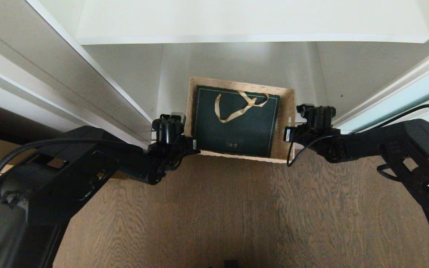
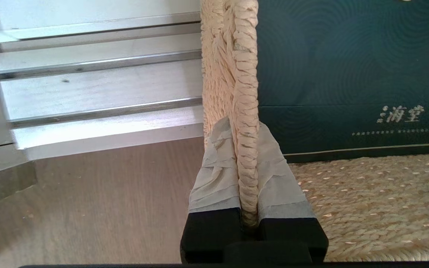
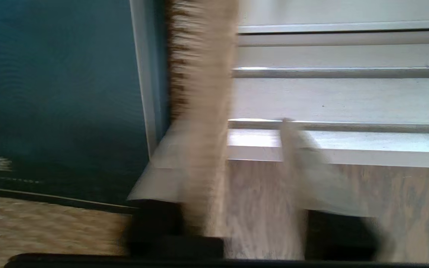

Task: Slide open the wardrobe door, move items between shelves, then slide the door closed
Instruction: Place the basket on the higher shelf

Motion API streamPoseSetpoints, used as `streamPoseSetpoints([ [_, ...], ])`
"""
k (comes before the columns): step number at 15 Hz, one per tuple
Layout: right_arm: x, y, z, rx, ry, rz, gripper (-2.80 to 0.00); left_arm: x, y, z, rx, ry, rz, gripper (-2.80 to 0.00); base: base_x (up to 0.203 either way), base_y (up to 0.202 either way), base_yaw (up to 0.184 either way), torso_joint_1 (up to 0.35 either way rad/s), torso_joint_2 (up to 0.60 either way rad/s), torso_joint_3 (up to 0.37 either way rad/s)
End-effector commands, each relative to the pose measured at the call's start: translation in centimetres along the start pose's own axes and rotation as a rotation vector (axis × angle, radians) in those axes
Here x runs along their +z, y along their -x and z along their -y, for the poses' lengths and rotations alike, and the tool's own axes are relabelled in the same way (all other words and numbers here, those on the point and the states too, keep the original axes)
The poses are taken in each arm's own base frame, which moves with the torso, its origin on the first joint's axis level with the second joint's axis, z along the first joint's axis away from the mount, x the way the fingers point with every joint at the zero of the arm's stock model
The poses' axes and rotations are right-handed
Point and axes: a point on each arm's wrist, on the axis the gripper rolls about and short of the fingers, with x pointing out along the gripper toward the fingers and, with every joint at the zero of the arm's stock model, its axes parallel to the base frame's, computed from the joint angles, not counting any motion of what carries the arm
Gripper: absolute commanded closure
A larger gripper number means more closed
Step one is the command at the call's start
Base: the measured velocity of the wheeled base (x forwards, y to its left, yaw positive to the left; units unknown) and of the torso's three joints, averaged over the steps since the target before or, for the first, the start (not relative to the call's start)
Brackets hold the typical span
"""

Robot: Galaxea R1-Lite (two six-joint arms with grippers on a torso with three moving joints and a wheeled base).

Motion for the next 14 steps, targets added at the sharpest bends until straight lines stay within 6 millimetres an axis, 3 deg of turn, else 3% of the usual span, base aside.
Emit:
streamPoseSetpoints([
  [1,0.7,0.4,-0.1,-0.001,-0.003,0.016,0.00,0.3,0.1,-0.1,0.005,0.002,0.010,0.00,0.000,0.000,0.000,0.000,0.00,0.000],
  [6,1.8,2.9,-0.8,0.013,0.003,0.010,0.00,0.7,0.2,-0.1,0.015,0.001,0.013,0.00,0.000,0.000,0.000,0.000,0.00,0.000],
  [12,3.1,7.7,-2.1,0.053,0.008,0.026,0.00,2.4,1.6,-0.2,0.025,0.010,0.064,0.00,0.000,0.000,0.000,0.000,0.00,0.000],
  [14,3.6,9.0,-2.4,0.064,0.007,0.047,0.00,2.2,2.8,1.2,-0.006,0.002,0.069,0.00,0.000,0.000,0.000,0.000,0.00,0.000],
])
